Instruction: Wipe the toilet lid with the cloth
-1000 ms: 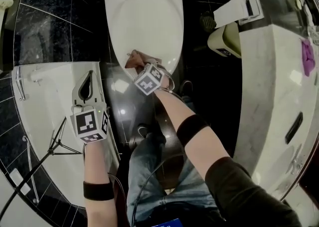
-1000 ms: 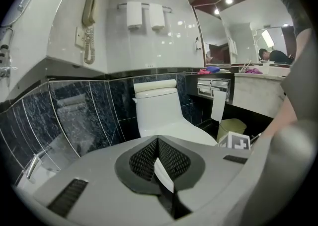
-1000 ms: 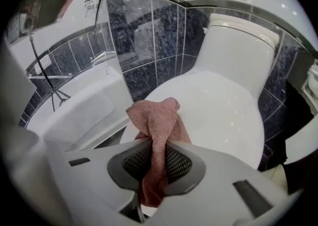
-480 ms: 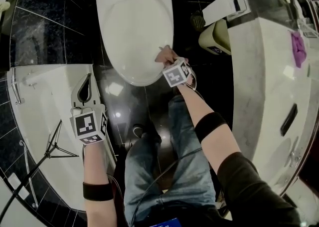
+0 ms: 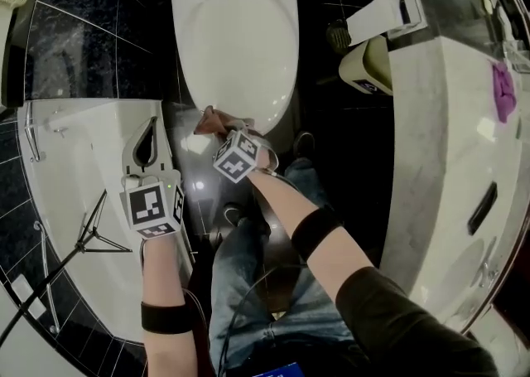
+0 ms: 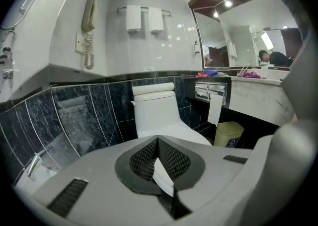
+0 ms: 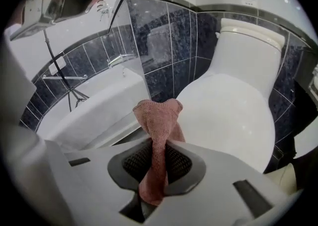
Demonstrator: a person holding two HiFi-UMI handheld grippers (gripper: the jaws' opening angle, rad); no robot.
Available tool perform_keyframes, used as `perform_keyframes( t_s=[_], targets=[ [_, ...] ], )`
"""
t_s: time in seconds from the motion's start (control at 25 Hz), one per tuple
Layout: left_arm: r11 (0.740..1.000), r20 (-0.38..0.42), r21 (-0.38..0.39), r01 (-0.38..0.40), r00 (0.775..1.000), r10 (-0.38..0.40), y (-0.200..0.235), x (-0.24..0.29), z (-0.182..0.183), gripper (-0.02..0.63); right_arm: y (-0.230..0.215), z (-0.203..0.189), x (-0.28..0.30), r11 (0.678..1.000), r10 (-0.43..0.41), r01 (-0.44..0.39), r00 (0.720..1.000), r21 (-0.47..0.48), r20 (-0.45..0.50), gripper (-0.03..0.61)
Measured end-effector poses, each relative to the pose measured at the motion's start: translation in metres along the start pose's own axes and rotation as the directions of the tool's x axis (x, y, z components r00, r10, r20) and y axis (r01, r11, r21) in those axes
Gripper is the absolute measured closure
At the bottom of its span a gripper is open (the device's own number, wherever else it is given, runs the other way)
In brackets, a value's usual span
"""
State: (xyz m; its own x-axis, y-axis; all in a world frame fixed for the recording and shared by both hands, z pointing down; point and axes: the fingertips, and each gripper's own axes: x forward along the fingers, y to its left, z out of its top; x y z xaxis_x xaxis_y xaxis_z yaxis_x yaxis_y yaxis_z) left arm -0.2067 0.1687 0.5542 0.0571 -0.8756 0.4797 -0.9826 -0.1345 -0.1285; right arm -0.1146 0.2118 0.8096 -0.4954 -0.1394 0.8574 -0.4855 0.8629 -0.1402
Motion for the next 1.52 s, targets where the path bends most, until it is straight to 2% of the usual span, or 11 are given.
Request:
perform_keyframes(
  t_s=[0.12,0.24,0.4,0.56,0.68,0.84,0.96,1.12,1.2,1.32,1.52],
  targets=[
    [1.0,-0.021,-0.003,-0.007,1.0,0.007,0.001,-0.002,-0.007,0.609,0.001,-0.023,0.018,0.999,0.023,-0.025,0.997,-0.031,-0.08,0.5],
    [1.0,-0.041,-0.012,-0.012,0.999,0.011,0.002,-0.001,-0.016,0.609,-0.011,-0.038,0.013,0.999,0.033,-0.037,0.996,-0.038,-0.088,0.5],
    [1.0,-0.039,-0.023,-0.009,0.999,0.008,-0.004,0.007,-0.017,0.609,-0.036,-0.053,-0.006,0.999,0.016,-0.013,0.997,0.039,-0.078,0.5],
    [0.999,-0.042,-0.042,0.002,0.999,-0.004,-0.017,0.02,0.0,0.609,-0.069,-0.075,-0.023,0.995,-0.036,0.045,0.994,0.092,-0.102,0.5],
    [1.0,-0.032,-0.028,0.013,0.999,-0.014,-0.02,0.028,0.007,0.609,-0.099,-0.093,-0.038,0.985,-0.084,0.102,0.988,0.136,-0.131,0.5],
    [0.999,-0.039,-0.038,0.015,0.999,-0.016,-0.025,0.038,0.017,0.61,-0.112,-0.112,-0.042,0.987,-0.074,0.098,0.981,0.129,-0.18,0.5],
    [0.999,-0.041,-0.043,0.016,0.999,-0.017,-0.029,0.044,0.018,0.61,-0.112,-0.113,-0.04,0.99,-0.072,0.092,0.98,0.104,-0.186,0.501],
    [0.999,-0.053,-0.038,0.022,0.998,-0.024,-0.032,0.048,0.016,0.61,-0.134,-0.109,-0.047,0.975,-0.151,0.174,0.975,0.137,-0.161,0.502],
    [0.999,-0.064,-0.041,0.019,0.998,-0.021,-0.029,0.049,0.015,0.61,-0.148,-0.11,-0.048,0.966,-0.177,0.204,0.97,0.161,-0.165,0.503],
    [0.999,-0.088,-0.051,0.007,0.996,-0.012,-0.025,0.054,0.012,0.61,-0.173,-0.106,-0.048,0.962,-0.205,0.231,0.963,0.144,-0.172,0.503],
    [0.998,-0.11,-0.056,-0.024,0.994,0.018,-0.024,0.073,0.02,0.61,-0.23,-0.077,-0.051,0.952,-0.235,0.258,0.961,0.164,-0.145,0.505]
  ],
)
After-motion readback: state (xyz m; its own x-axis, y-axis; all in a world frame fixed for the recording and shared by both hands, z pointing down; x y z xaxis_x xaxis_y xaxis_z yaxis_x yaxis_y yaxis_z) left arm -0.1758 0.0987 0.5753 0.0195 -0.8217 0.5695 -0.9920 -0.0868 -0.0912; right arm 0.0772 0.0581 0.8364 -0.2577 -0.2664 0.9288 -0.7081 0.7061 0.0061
